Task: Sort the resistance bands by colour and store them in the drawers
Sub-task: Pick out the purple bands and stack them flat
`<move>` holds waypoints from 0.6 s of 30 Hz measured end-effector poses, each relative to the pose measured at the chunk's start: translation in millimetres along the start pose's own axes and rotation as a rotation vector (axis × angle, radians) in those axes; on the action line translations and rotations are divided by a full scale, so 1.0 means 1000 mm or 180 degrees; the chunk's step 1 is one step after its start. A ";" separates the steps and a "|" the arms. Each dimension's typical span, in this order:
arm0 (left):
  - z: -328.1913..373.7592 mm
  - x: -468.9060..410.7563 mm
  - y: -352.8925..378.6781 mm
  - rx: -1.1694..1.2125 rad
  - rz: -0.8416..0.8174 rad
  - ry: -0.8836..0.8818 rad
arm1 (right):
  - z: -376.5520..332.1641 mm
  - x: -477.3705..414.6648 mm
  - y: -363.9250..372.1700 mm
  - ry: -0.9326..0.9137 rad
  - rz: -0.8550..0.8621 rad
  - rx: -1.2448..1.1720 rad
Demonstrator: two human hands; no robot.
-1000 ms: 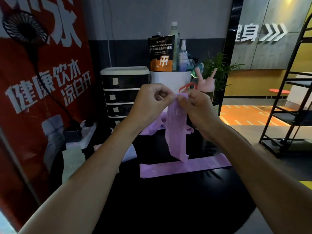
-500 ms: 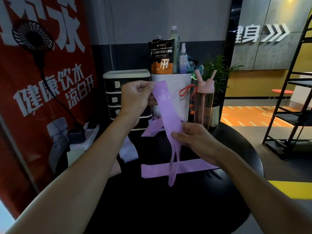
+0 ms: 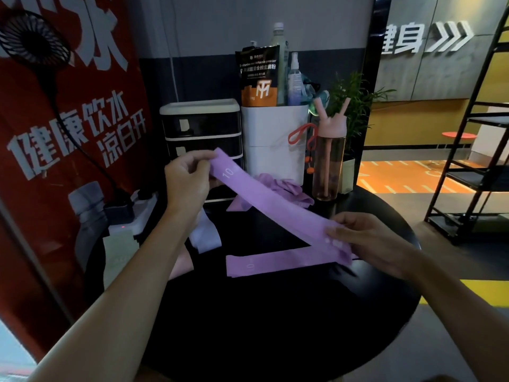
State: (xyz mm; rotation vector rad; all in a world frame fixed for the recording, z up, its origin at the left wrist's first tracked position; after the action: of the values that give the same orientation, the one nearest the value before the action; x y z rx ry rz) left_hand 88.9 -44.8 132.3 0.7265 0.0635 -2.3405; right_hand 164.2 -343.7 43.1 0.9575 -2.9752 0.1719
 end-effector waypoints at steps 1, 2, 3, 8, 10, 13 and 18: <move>-0.004 0.004 -0.004 -0.0018 0.0050 -0.0029 | 0.003 0.002 -0.006 0.0060 0.0043 -0.0091; -0.009 0.009 -0.008 -0.0054 0.0102 -0.0052 | 0.006 0.004 -0.012 0.0136 0.0055 -0.0192; -0.012 0.015 -0.012 -0.0080 0.0144 -0.0079 | 0.010 0.005 -0.017 0.0229 0.0069 -0.0298; -0.039 0.052 -0.024 -0.0234 0.0287 -0.0360 | 0.029 0.004 -0.041 0.0405 0.0808 -0.0791; -0.048 0.068 -0.025 -0.0326 0.0268 -0.0452 | 0.037 0.001 -0.053 0.0380 0.1278 -0.0785; -0.060 0.091 -0.023 -0.0682 0.0109 -0.0357 | 0.043 0.000 -0.063 0.0183 0.1787 -0.0338; -0.074 0.108 -0.018 -0.1405 -0.0353 0.0024 | 0.034 0.007 -0.063 -0.0542 0.2444 0.1169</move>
State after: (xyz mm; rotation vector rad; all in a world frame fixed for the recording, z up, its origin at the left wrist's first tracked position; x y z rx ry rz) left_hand 47.2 -77.3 11.3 0.5195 0.6162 -2.3089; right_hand 196.0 -402.1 16.0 -0.2452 -3.3619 0.6810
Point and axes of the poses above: each hand's wrist, its own x-axis away from the middle knuckle, its own y-axis out of the palm, z = x × y, the point moved 6 cm from there along -x, towards the middle knuckle, and after that the axes turned 5 degrees about y, right-handed, at the moved point
